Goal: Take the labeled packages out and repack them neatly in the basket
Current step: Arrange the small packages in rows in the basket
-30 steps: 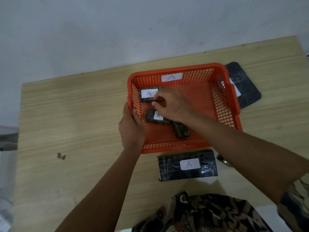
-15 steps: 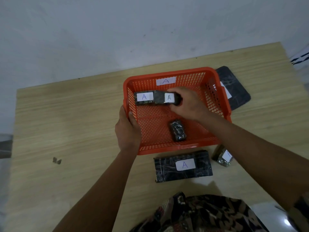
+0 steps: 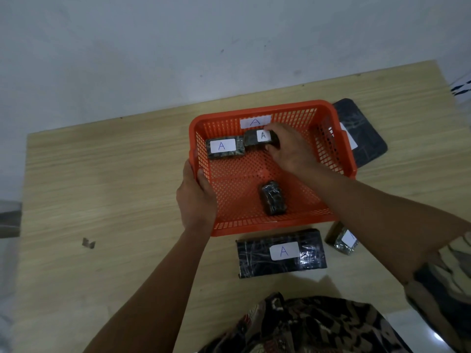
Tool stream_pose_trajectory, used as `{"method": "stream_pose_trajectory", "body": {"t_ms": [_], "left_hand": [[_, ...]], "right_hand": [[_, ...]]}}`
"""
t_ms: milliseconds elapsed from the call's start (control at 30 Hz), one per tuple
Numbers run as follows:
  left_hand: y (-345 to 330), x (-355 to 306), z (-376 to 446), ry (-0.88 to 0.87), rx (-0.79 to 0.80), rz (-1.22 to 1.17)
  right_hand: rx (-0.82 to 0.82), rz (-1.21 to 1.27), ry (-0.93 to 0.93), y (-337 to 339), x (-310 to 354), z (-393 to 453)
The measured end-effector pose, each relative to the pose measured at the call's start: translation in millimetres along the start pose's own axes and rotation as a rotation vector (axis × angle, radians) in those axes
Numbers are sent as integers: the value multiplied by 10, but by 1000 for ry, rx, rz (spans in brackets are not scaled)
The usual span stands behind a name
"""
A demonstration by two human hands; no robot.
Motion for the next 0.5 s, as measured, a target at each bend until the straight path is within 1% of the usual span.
{"method": "stream_pose_trajectory", "body": {"t_ms": [167,267,300,333,367,467,500], "left_hand": [[-9,22,6,9,7,9],[-5,17,-5,14,8,-6],[-7,18,-4,17,10,-8],[-7,19,-3,19,9,-8],[-6,19,-2,16,7,-6],[2,18,-4,7,-1,3],[4,28,-5,8,-4,1]], "right_hand": [[-38,-109,49,26,50,-60],[-194,-138,71,193,163,-244],[-225,-149,70,232,200,-319],[-196,-167,50,224,216,-378],[-104,-202,2,152,197,-417],[306,-385,-148,-196,65,-599],[387,-423,-159,-273,44,-667]]}}
Point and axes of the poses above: each hand's wrist, its own z-axis towards the middle knuckle, its own y-axis out of the back of the hand, x = y × z, the point moved 10 cm from there along z, towards the middle knuckle, and after that the axes turned 9 degrees about -y, right-handed, at the moved point
